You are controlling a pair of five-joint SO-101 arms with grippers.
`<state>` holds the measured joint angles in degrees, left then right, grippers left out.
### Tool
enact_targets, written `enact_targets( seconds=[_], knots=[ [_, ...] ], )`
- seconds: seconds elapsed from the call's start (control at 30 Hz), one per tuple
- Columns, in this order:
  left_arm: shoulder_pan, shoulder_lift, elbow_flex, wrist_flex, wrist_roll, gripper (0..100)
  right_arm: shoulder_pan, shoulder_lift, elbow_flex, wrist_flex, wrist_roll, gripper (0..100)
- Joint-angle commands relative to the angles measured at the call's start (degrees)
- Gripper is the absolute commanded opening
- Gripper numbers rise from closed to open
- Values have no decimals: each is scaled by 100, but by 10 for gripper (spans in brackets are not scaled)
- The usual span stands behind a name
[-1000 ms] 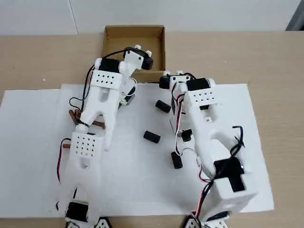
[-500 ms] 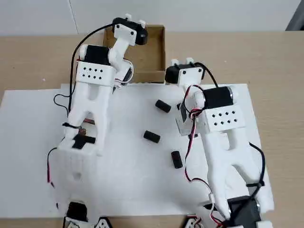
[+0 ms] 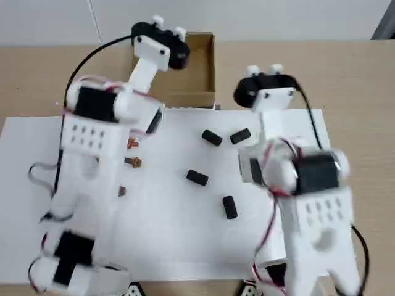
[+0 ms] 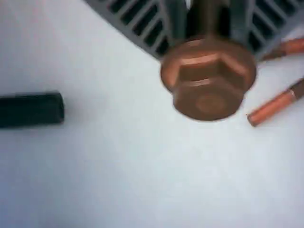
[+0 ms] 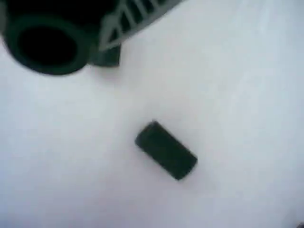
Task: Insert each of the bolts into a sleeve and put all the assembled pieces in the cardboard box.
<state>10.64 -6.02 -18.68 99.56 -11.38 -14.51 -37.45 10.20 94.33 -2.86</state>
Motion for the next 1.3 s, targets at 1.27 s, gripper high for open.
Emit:
enact_targets(
  seconds=[1.27],
  knots=[
    [1204,-7130,7486,-4554,4589,5,-2774,-5552,5969,-3618,176,2]
  ],
)
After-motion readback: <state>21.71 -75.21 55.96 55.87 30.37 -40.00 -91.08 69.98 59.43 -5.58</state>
